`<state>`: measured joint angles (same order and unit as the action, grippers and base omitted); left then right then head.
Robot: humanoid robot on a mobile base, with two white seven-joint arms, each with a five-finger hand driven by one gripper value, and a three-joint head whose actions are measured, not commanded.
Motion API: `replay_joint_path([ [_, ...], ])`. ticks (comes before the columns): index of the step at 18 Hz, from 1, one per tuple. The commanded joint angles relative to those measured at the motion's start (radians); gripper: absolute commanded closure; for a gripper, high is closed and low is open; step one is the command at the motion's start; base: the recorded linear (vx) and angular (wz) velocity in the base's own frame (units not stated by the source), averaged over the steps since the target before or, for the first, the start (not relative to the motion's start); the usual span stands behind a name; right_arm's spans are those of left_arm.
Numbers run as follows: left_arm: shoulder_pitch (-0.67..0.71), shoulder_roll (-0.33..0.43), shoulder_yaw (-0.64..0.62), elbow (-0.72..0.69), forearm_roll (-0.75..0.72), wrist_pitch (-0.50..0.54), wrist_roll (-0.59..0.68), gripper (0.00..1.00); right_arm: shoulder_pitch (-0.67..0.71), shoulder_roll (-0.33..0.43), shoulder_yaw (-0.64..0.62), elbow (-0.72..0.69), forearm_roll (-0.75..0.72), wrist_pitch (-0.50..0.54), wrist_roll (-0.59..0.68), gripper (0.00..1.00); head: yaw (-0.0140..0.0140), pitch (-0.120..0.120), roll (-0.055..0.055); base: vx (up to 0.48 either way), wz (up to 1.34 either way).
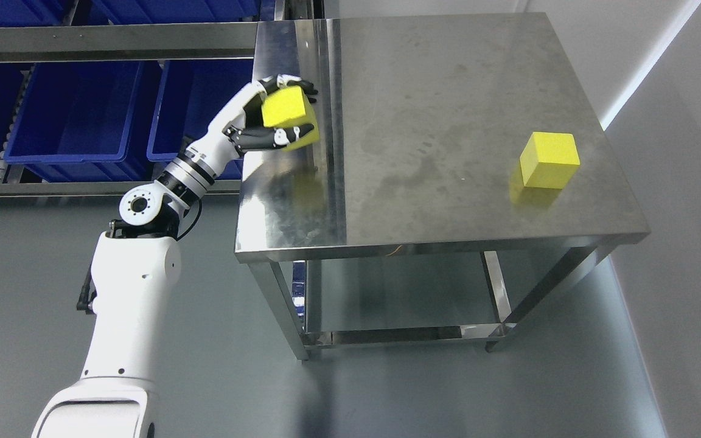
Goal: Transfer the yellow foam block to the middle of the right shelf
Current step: 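Lift the held cube up off the table with the left hand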
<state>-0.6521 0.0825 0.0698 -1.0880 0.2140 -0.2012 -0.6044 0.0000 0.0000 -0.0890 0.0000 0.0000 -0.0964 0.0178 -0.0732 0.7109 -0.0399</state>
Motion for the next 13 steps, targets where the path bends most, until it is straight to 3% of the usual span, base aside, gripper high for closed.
replay_joint_path([
  [1,-0.037,-0.065,0.13,-0.107,0.127,-0.081,0.253,0.7,-0.002,-0.017,0.0,-0.017,0.0,0.0,0.001,0.0,0.0,0.0,0.0,-0.004,0.02],
  [3,-0.028,-0.065,0.11,-0.136,0.127,-0.141,0.265,0.71,-0.003,-0.017,0.0,-0.017,0.0,0.0,0.001,0.0,0.0,0.0,0.0,-0.004,0.02],
  [13,0.092,-0.065,0.09,-0.257,0.125,-0.107,0.256,0.71,-0.002,-0.017,0.0,-0.017,0.0,0.0,0.001,0.0,0.0,0.0,0.0,-0.003,0.0],
])
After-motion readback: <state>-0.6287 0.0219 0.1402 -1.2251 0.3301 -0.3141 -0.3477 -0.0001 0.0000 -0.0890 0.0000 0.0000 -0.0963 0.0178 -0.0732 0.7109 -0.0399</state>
